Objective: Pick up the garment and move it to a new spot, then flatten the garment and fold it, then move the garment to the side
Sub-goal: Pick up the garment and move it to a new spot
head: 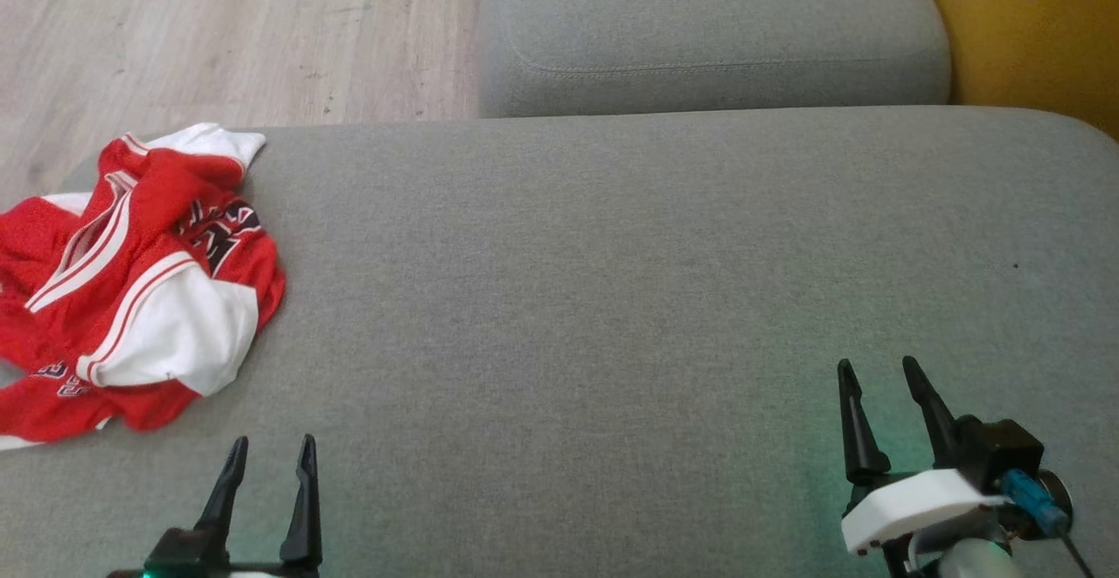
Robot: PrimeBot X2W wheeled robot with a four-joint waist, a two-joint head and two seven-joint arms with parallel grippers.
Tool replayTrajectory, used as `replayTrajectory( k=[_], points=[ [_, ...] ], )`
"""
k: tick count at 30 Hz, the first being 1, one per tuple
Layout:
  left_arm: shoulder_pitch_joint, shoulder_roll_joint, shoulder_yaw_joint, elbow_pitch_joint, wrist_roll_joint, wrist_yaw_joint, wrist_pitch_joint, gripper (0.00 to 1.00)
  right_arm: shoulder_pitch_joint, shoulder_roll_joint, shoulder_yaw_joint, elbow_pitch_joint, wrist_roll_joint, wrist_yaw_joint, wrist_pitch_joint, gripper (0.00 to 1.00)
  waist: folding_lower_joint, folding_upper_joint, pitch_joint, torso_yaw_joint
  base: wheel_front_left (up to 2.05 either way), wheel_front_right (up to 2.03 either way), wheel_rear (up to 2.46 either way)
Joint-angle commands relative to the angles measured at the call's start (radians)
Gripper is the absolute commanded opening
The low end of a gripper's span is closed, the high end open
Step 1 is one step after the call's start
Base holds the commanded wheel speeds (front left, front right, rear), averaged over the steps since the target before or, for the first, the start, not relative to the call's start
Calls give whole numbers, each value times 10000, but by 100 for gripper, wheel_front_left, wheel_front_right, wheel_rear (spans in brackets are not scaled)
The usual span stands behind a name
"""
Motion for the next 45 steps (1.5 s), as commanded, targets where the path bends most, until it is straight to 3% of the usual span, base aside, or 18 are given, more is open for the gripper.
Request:
replayTrajectory(
  k=[1,5,18,24,30,34,40,45],
  points=[
    [-458,32,382,-257,53,-13,-126,100,-273,-23,266,-335,46,79,-111,100,0,0,-17,91,0,0,0],
    [-500,27,329,-267,64,-38,-126,100,-228,-23,339,-444,101,79,-111,100,0,0,-84,456,0,0,0],
    [-309,317,250,-436,-69,-106,-126,100,-143,-22,1029,-542,423,79,-111,100,0,0,-422,3077,0,0,0],
    [-131,455,381,-466,-208,-115,-126,100,-265,-22,1304,-550,588,79,-111,100,0,0,-382,3830,0,0,0],
    [-192,393,477,-734,-432,-118,-126,100,-389,-22,1516,-632,515,79,-111,100,0,0,-63,3844,0,0,0],
    [-763,362,418,-1233,-1008,-138,66,100,-757,-207,1630,-936,281,79,-111,100,0,0,880,3576,0,0,0],
    [-3155,1199,379,-1709,-2661,-158,1223,100,-1756,-1106,2001,-1432,228,79,-111,100,0,0,2744,3105,0,0,0],
    [-4981,2126,354,-686,-3443,-161,2433,100,-2321,-1638,2220,-1703,304,79,-111,100,0,0,3721,2806,0,0,0]
  ],
)
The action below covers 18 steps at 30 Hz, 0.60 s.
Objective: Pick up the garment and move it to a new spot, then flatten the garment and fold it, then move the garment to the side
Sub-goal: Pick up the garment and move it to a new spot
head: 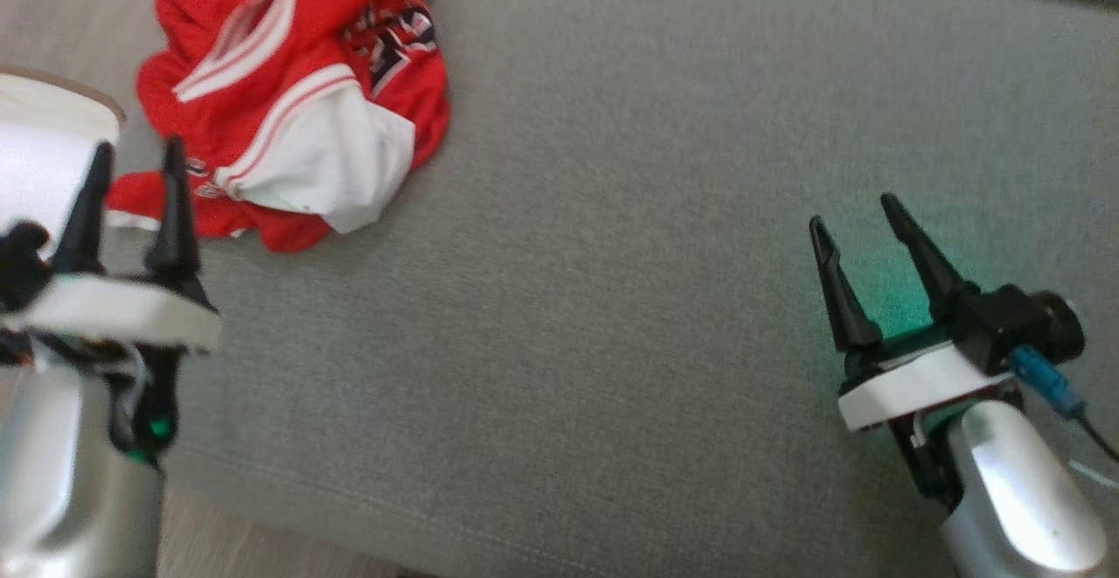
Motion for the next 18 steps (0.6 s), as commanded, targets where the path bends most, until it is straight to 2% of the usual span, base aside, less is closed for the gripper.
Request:
replayTrajectory(
  k=[1,5,8,13,18],
  points=[
    [-784,528,354,215,-275,18,346,100,-367,-192,286,-419,60,77,-109,100,-3,0,897,-444,0,0,0],
    [-2013,888,240,1608,-495,17,985,100,-557,-512,410,-689,95,77,-61,100,-3,0,1435,-603,0,0,0],
    [-2731,928,401,2778,-762,42,1098,100,-557,-719,475,-928,97,77,41,100,-3,0,1686,-701,0,0,0],
    [-3395,1033,541,4283,-967,48,1128,100,-419,-941,437,-1301,80,77,263,100,-3,0,1999,-844,0,0,0],
    [-3891,1056,207,5475,-1089,26,845,100,-136,-1064,241,-1582,78,77,396,100,-3,0,2041,-911,0,0,0]
  ],
)
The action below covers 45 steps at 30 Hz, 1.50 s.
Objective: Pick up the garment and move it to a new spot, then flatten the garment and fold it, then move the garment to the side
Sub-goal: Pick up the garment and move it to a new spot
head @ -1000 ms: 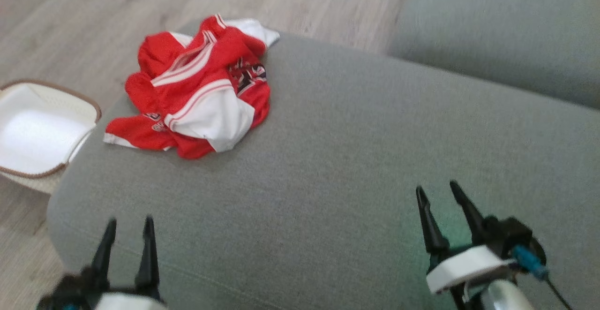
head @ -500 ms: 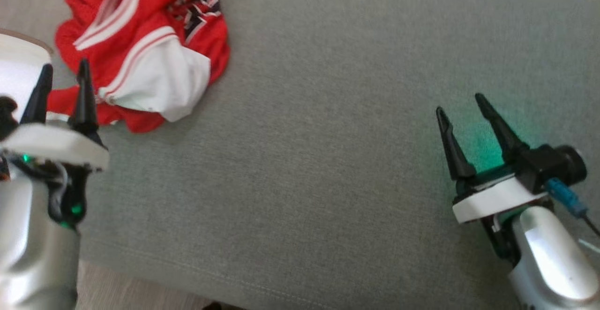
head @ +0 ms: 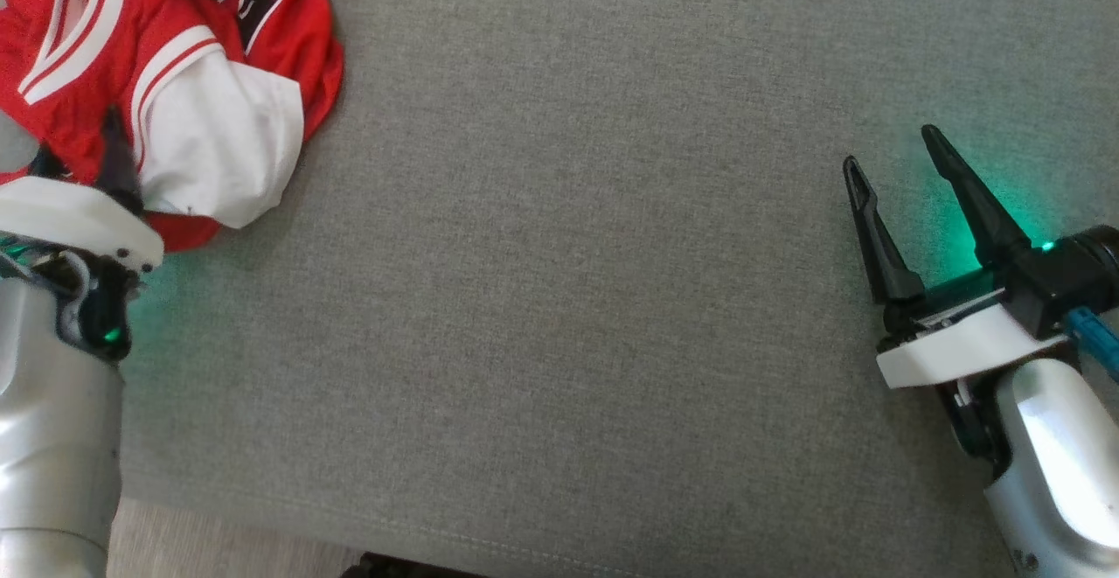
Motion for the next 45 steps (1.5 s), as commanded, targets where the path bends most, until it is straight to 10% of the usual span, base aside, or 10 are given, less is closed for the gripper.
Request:
replayTrajectory(
  k=[1,3,7,28,45],
  points=[
    [-290,638,190,-209,-45,23,-170,100,365,-83,147,-293,67,77,36,100,-3,1,-78,14,0,0,0],
    [-315,722,-319,-118,-88,20,-227,48,492,-10,117,-281,61,77,51,100,-3,1,-249,30,0,0,0],
    [-380,1185,-1212,-373,-408,18,-372,0,531,224,303,-144,130,77,4,100,-3,1,-664,18,0,0,0],
    [-1920,3530,-3676,-5766,-2476,16,1134,0,297,1842,838,1106,630,77,-470,100,-3,1,-3012,-2181,0,0,0],
    [-1711,1772,-5351,-9744,-4311,580,3835,0,275,2418,1146,354,1011,77,-474,100,-3,1,-2987,-5593,0,0,0]
  ],
)
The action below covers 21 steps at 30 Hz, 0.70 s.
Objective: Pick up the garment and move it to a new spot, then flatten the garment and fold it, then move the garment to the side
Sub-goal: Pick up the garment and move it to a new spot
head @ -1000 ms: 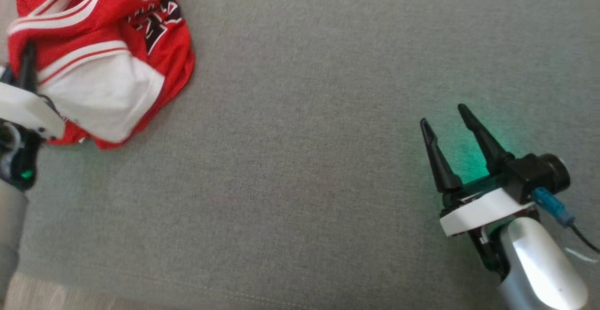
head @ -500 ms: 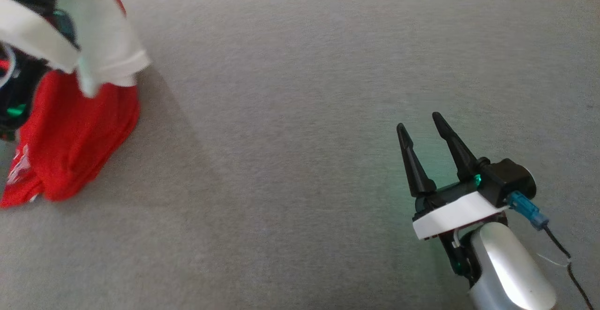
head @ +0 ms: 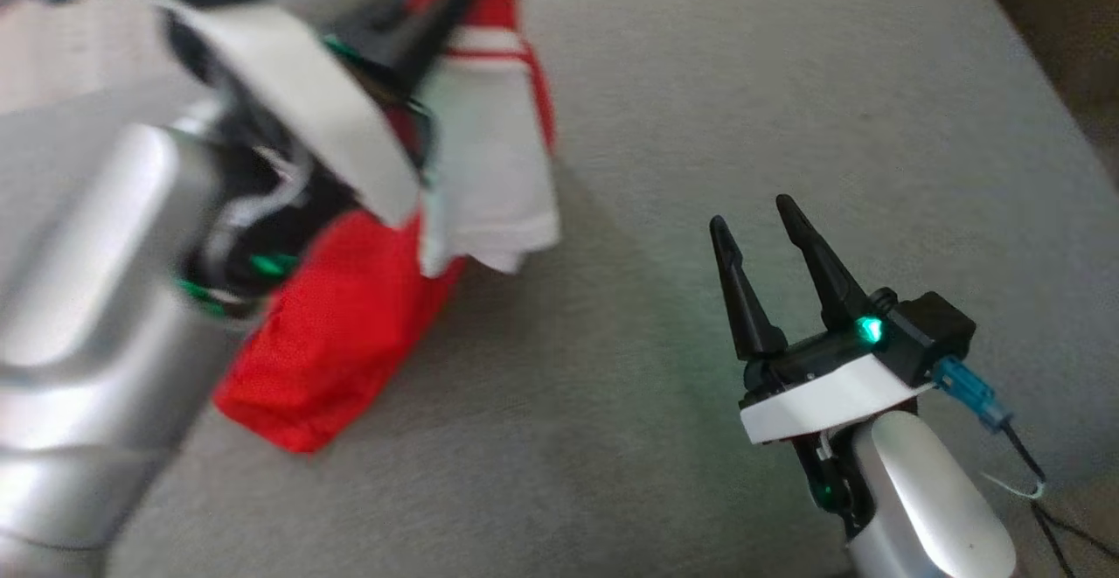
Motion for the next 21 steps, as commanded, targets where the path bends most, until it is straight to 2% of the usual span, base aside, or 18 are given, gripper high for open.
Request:
replayTrajectory(
  k=[1,3,4,9,10,11,12,15,19,21],
  points=[
    [-343,146,370,-245,53,64,17,0,-166,140,221,-397,92,77,-106,100,1,0,193,-834,0,0,0],
    [-345,-503,-21,96,58,111,-43,0,-155,160,240,-506,183,77,-106,100,1,0,285,-1179,0,0,0],
    [-324,-1134,-477,736,250,123,-209,0,-119,172,262,-560,262,77,-106,100,1,0,367,-1459,0,0,0],
    [-43,-2613,-1519,3105,1011,-54,-1343,0,-89,180,451,-623,558,77,-106,100,1,0,557,-1961,0,0,0],
    [18,-2825,-1679,3640,1246,-65,-1679,14,-80,180,472,-627,595,77,-106,100,1,0,559,-2021,0,0,0],
    [67,-3000,-1824,4163,1532,-43,-2064,42,-61,180,496,-625,613,77,-106,100,1,0,546,-2068,0,0,0],
    [122,-3166,-1955,4654,1795,2,-2439,100,-36,181,519,-618,618,77,-106,100,1,0,524,-2102,0,0,0],
    [270,-3599,-2286,5668,2185,24,-3205,100,47,181,469,-602,558,77,-106,100,1,0,489,-2056,0,0,0],
    [460,-3858,-2462,6089,2320,20,-3986,100,145,182,211,-637,260,77,-106,100,1,0,351,-1674,0,0,0],
    [836,-3802,-2356,6007,2468,311,-4739,100,211,182,-77,-721,-71,77,-106,100,1,0,137,-1291,0,0,0]
  ],
)
